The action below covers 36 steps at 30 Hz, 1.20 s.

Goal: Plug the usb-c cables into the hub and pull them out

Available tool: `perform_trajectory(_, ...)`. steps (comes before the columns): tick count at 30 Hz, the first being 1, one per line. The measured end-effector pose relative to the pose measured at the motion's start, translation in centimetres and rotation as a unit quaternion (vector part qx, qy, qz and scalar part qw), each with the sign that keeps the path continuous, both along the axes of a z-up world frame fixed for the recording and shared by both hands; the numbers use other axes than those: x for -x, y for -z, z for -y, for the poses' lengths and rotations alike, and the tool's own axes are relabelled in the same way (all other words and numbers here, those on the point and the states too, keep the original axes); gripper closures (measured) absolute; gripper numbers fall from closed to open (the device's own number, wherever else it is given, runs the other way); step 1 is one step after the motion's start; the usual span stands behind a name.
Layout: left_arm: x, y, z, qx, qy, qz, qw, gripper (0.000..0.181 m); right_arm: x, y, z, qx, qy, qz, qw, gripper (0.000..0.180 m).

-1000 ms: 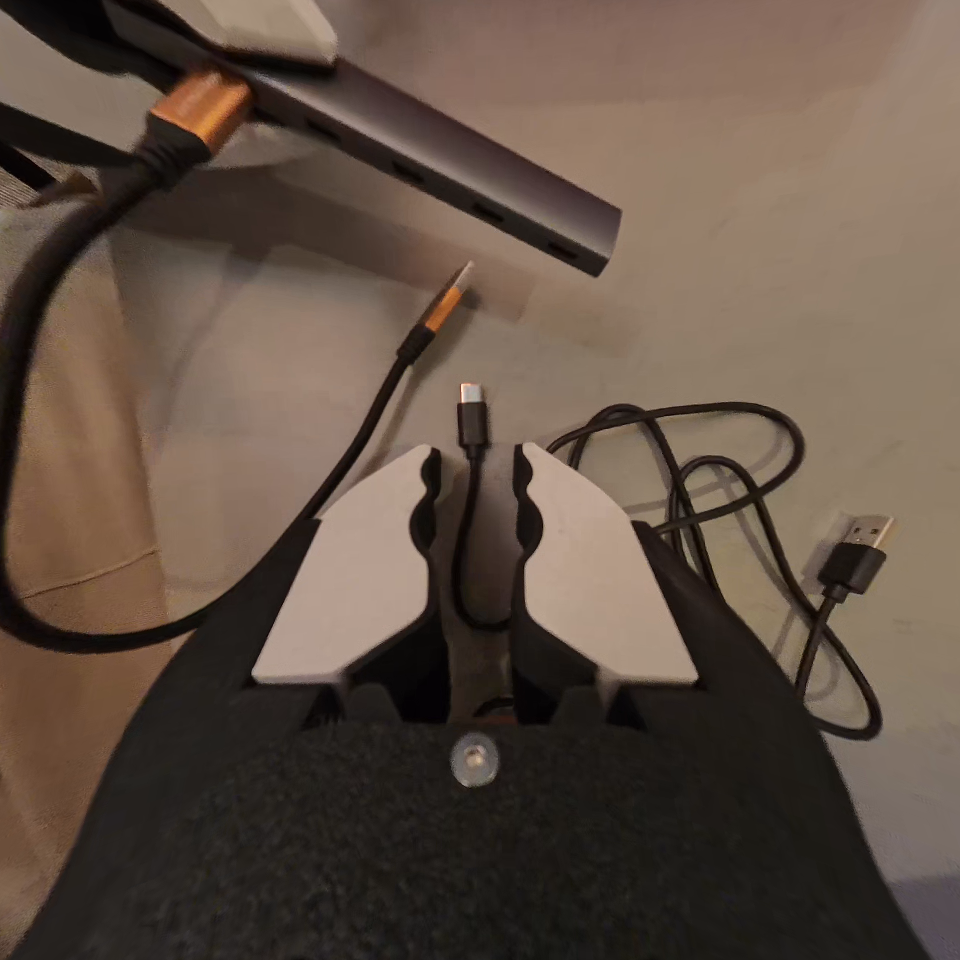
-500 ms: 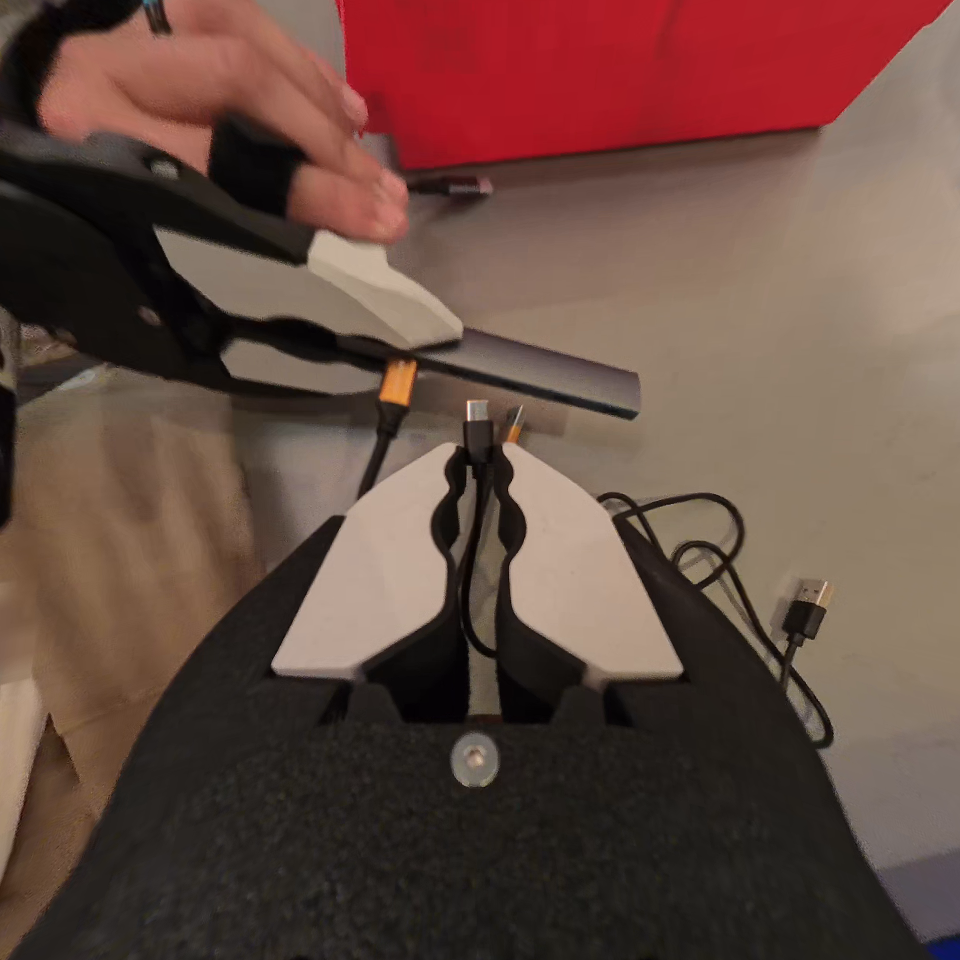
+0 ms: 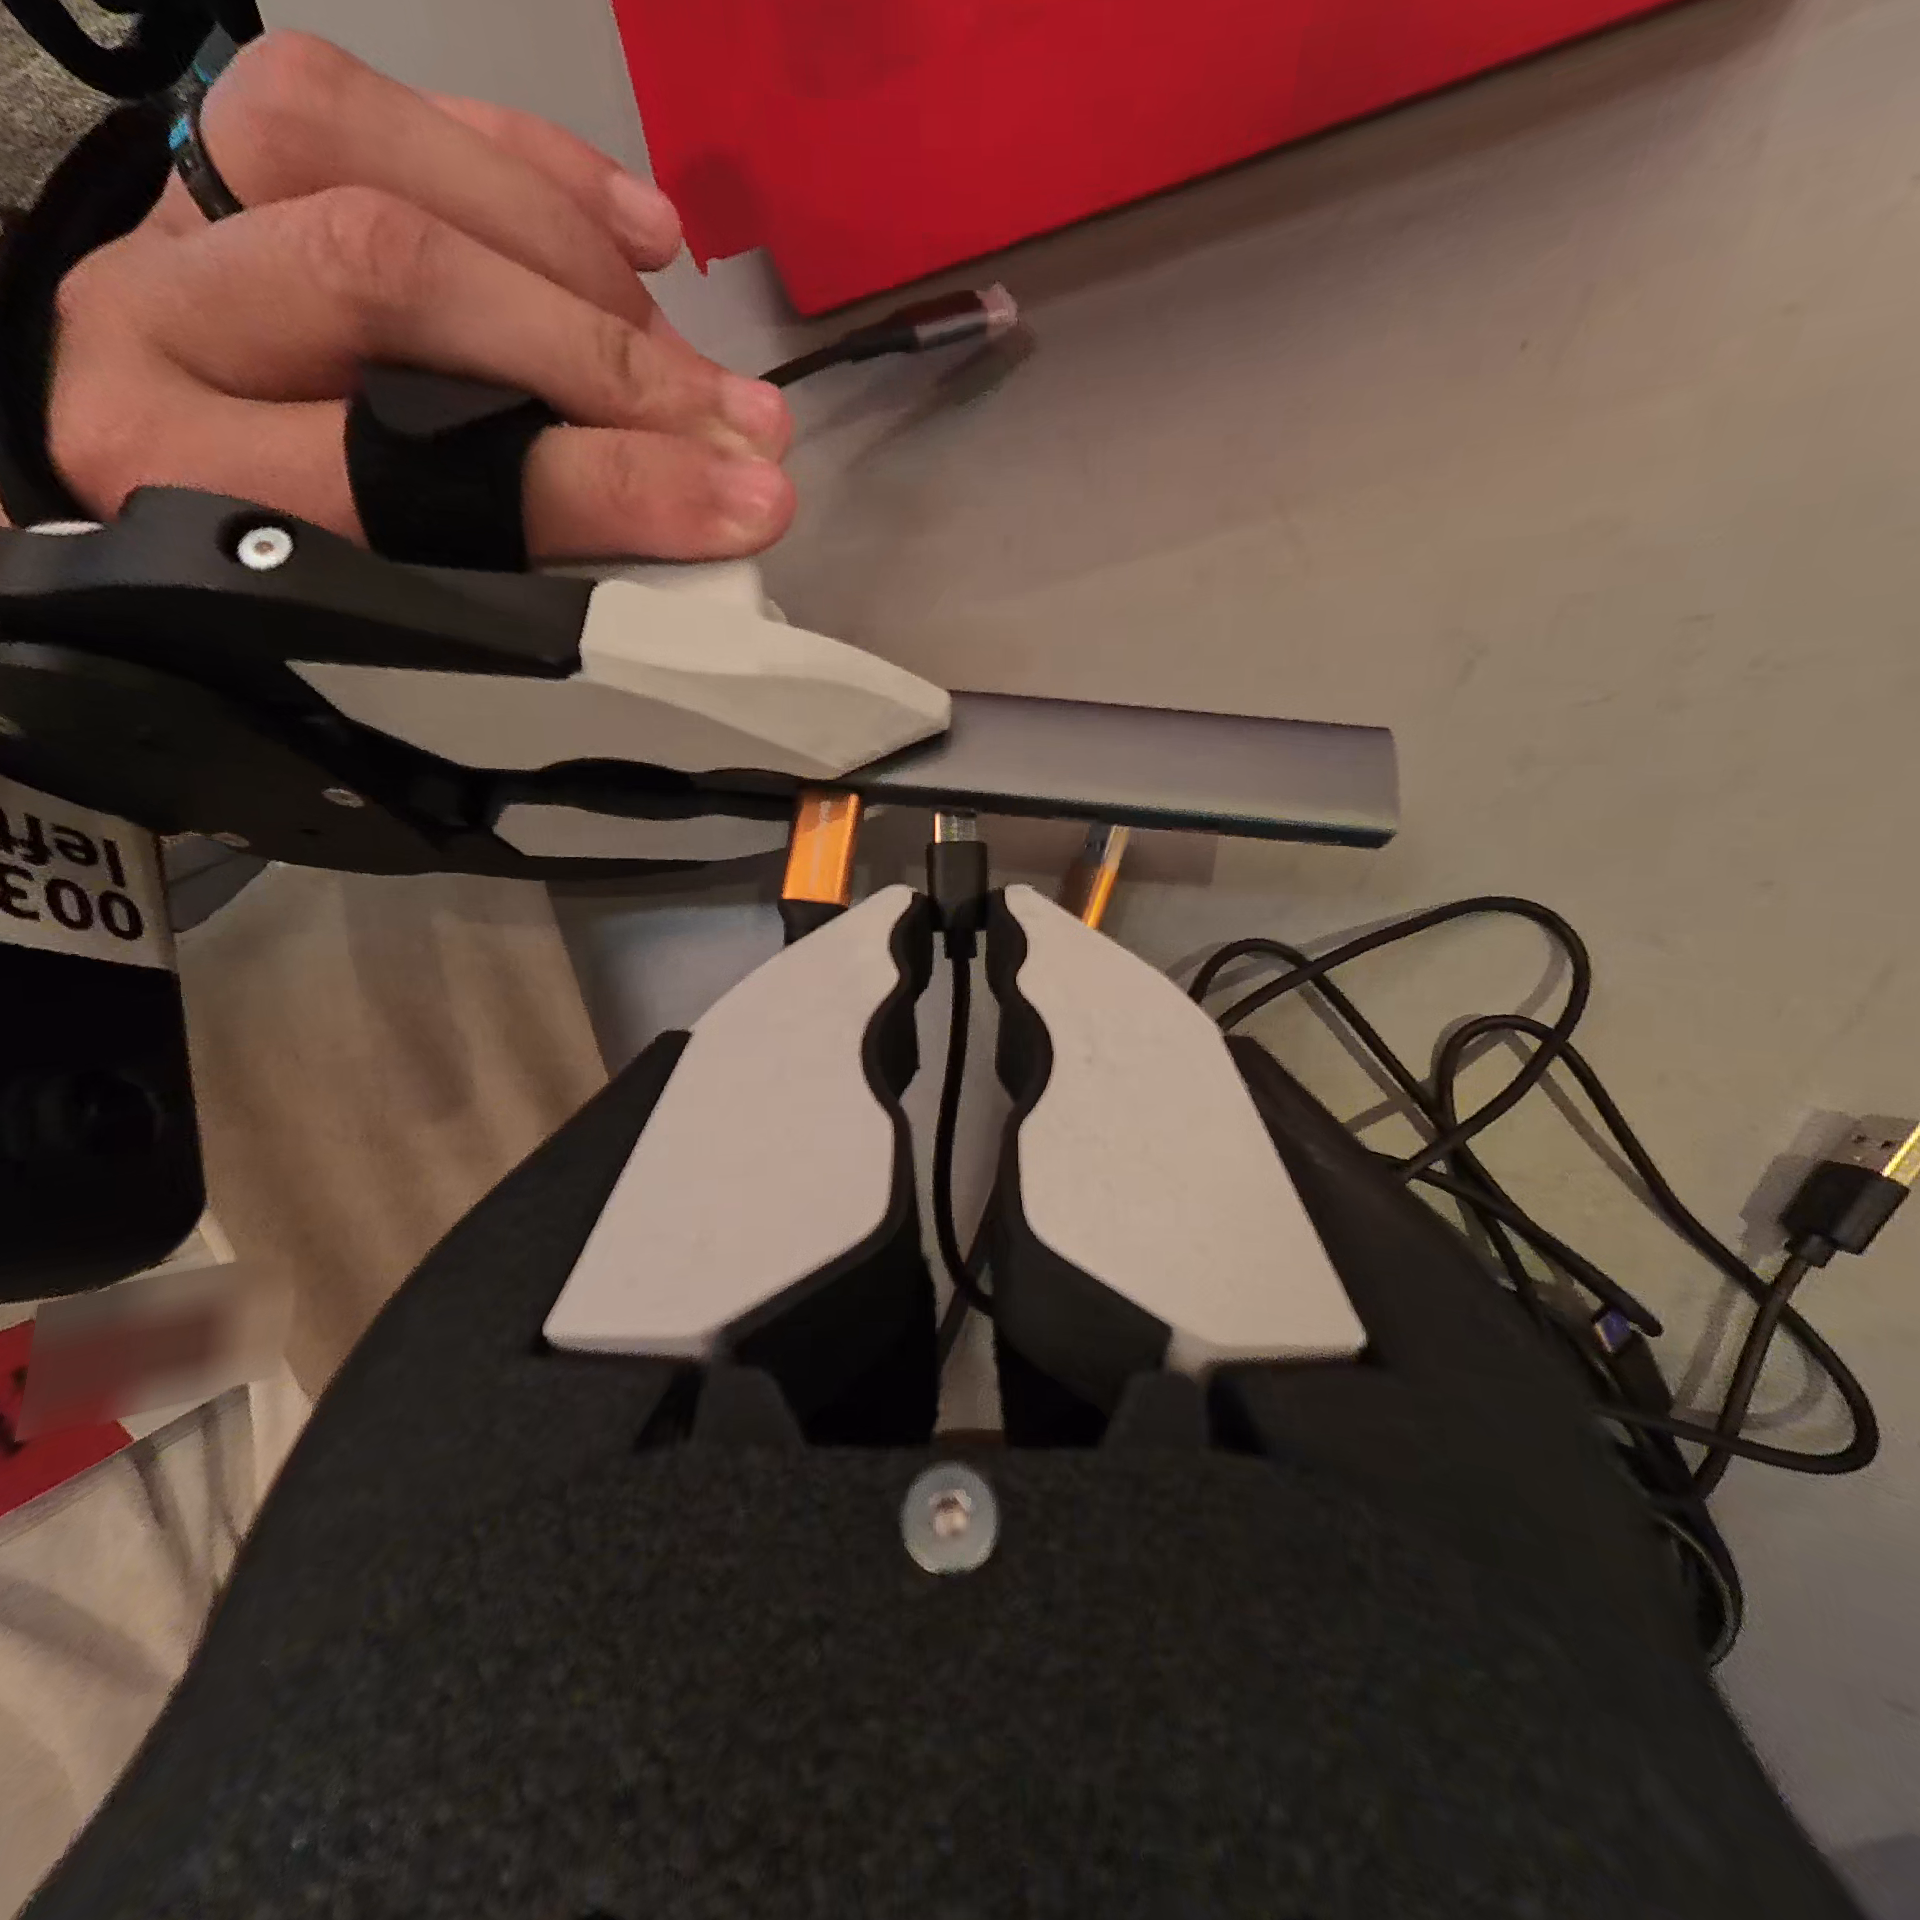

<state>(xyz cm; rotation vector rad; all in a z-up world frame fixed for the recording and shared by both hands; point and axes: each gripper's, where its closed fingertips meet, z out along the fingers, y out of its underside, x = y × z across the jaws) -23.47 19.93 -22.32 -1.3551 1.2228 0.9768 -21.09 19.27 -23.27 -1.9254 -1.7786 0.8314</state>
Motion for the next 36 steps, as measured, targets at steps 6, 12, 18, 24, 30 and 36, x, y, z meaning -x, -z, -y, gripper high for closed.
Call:
perform_trajectory(6,0.2,0.2,-0.1,0.002,-0.004,-0.008,1.0,0.172,0.0,-0.2,0.0,-0.001,0.001,-0.001,1.0,0.17)
perform_trajectory(12,-0.1,0.4,-0.1,0.007,0.0,-0.01,1.0,0.172,0.0,-0.3,0.2,0.004,0.0,0.0,1.0,0.17)
perform_trajectory(18,0.0,0.6,-0.2,0.011,-0.004,-0.009,1.0,0.172,-0.3,0.1,0.0,0.006,0.001,0.011,1.0,0.17)
perform_trajectory(24,-0.2,0.8,-0.1,0.015,0.002,-0.013,1.0,0.172,-0.3,0.4,-0.1,0.007,0.002,0.012,1.0,0.17)
perform_trajectory(30,-0.4,0.9,-0.1,0.014,0.005,-0.02,1.0,0.172,-0.5,0.6,-0.1,0.016,0.0,0.015,1.0,0.17)
perform_trajectory(36,-0.2,0.2,-0.1,-0.002,-0.001,-0.026,1.0,0.172,-0.2,-0.2,-0.2,0.038,0.009,-0.012,0.999,0.17)
